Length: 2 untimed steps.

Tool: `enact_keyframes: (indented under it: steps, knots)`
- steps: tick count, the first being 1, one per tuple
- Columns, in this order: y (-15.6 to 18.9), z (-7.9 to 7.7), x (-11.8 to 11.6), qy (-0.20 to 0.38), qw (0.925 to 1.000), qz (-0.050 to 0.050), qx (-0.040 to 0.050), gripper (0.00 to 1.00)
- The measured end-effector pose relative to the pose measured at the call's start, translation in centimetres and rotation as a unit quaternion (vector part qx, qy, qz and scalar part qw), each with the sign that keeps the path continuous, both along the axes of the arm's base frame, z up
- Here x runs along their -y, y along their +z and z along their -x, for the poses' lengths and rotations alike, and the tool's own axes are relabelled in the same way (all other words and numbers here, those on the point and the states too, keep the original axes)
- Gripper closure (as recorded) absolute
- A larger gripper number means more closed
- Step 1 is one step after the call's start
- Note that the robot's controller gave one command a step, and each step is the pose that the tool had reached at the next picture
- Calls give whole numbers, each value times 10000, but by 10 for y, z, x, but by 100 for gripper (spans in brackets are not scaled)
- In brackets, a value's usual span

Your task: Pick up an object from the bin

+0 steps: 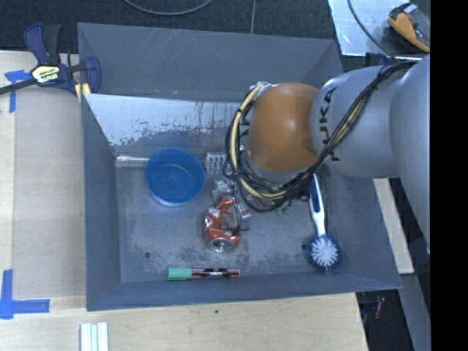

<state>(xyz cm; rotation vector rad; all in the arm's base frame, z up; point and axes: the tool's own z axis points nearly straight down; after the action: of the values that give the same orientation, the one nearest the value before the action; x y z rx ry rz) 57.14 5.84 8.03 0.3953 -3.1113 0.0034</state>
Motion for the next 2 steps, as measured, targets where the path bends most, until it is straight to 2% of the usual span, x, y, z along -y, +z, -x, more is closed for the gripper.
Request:
enact_keyframes:
  steps: [2]
  knots:
    - [5, 0, -1, -15, 10000, -14, 18, 100]
